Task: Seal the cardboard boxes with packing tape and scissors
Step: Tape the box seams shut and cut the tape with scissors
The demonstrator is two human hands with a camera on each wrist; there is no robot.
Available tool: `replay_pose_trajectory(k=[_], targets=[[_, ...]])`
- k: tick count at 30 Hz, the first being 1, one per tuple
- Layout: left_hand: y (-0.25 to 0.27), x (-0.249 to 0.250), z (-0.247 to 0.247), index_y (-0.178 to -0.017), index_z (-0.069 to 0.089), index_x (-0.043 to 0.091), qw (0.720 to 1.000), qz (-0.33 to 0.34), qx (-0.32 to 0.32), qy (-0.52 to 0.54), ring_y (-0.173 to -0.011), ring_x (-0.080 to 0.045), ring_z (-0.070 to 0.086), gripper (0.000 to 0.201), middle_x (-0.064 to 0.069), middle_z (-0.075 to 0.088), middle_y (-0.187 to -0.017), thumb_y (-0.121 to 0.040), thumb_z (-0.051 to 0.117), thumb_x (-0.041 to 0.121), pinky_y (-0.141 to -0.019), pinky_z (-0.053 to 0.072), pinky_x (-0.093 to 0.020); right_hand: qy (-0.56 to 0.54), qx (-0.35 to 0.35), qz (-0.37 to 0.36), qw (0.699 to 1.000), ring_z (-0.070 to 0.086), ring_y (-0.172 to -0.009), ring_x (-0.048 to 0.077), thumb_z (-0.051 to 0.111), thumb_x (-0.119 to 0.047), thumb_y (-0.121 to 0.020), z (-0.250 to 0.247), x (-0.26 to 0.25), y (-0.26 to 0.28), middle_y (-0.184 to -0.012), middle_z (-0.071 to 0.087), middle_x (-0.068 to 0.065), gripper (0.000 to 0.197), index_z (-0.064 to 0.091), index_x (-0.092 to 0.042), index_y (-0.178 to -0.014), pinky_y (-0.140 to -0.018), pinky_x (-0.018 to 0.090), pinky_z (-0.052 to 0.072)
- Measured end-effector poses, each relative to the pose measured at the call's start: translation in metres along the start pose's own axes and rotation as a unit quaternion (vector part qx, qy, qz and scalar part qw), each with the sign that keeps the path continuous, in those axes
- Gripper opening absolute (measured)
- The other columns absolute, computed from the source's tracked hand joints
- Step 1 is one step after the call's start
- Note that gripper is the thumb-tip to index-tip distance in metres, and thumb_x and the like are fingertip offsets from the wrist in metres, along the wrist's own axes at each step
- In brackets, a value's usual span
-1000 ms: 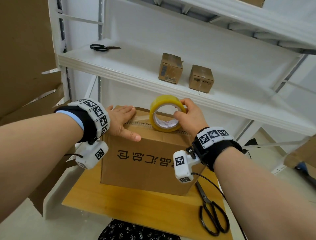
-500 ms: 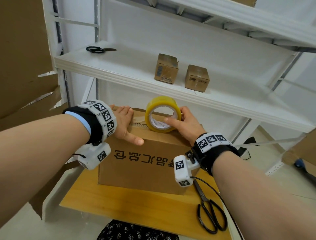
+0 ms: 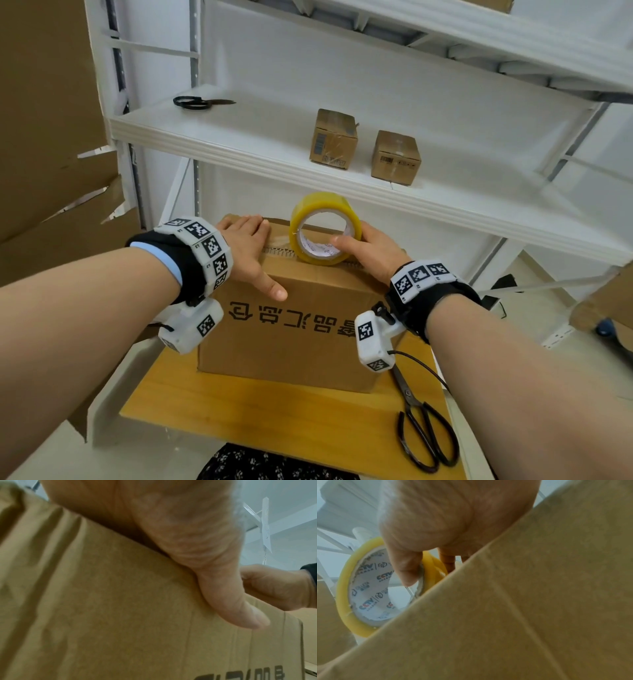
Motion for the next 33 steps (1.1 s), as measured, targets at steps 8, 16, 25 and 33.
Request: replay_pose_trajectory(k=[8, 16, 25, 33], targets=[[-0.002, -0.01, -0.003, -0.154, -0.012, 0.015, 0.999, 0.009, -0.032, -0.003, -0.149, -0.025, -0.002, 0.147, -0.004, -0.01, -0.162, -0.047, 0.05, 0.096, -0.122, 0.0, -0.044, 0.037, -0.015, 0.018, 0.999, 0.058, -0.107, 0.02, 0.057, -0.065, -0.086, -0.003, -0.01, 0.0, -0.114, 0.065, -0.006, 0.042, 0.063, -0.035, -0.115, -0.101, 0.046, 0.045], [-0.002, -0.012, -0.001, -0.152, -0.016, 0.013, 0.998, 0.023, -0.052, -0.013, -0.149, -0.021, -0.005, 0.147, -0.003, -0.014, -0.162, -0.05, 0.054, 0.092, -0.121, -0.001, -0.045, 0.061, -0.062, 0.003, 0.996, 0.059, -0.111, 0.018, 0.062, -0.07, -0.08, -0.002, -0.013, 0.005, -0.119, 0.064, -0.005, 0.061, 0.061, -0.028, -0.125, -0.102, 0.041, 0.045], [-0.001, -0.012, 0.004, -0.152, -0.015, 0.013, 0.999, 0.029, -0.035, -0.007, -0.149, -0.021, -0.004, 0.157, -0.002, -0.012, -0.162, -0.035, 0.043, 0.1, -0.121, 0.0, -0.046, 0.058, -0.059, -0.023, 0.996, 0.063, -0.096, 0.014, 0.069, -0.069, -0.075, -0.003, -0.012, 0.011, -0.103, 0.07, -0.003, 0.051, 0.068, -0.03, -0.108, -0.088, 0.031, 0.051], [0.004, -0.007, -0.002, -0.152, -0.018, 0.012, 0.998, 0.008, -0.052, -0.025, -0.149, -0.022, -0.008, 0.149, -0.004, -0.015, -0.161, -0.05, 0.056, 0.092, -0.121, 0.002, -0.048, 0.049, -0.061, -0.044, 0.996, 0.064, -0.101, 0.01, 0.076, -0.071, -0.066, -0.002, -0.011, 0.009, -0.106, 0.07, -0.012, 0.059, 0.065, -0.037, -0.113, -0.096, 0.037, 0.051]])
Point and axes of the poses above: each hand's wrist, its own y-axis away from the middle knuckle, its own z-axis out of the palm, x = y × z, the point moved 3 cm from there along -y, towards the middle knuckle
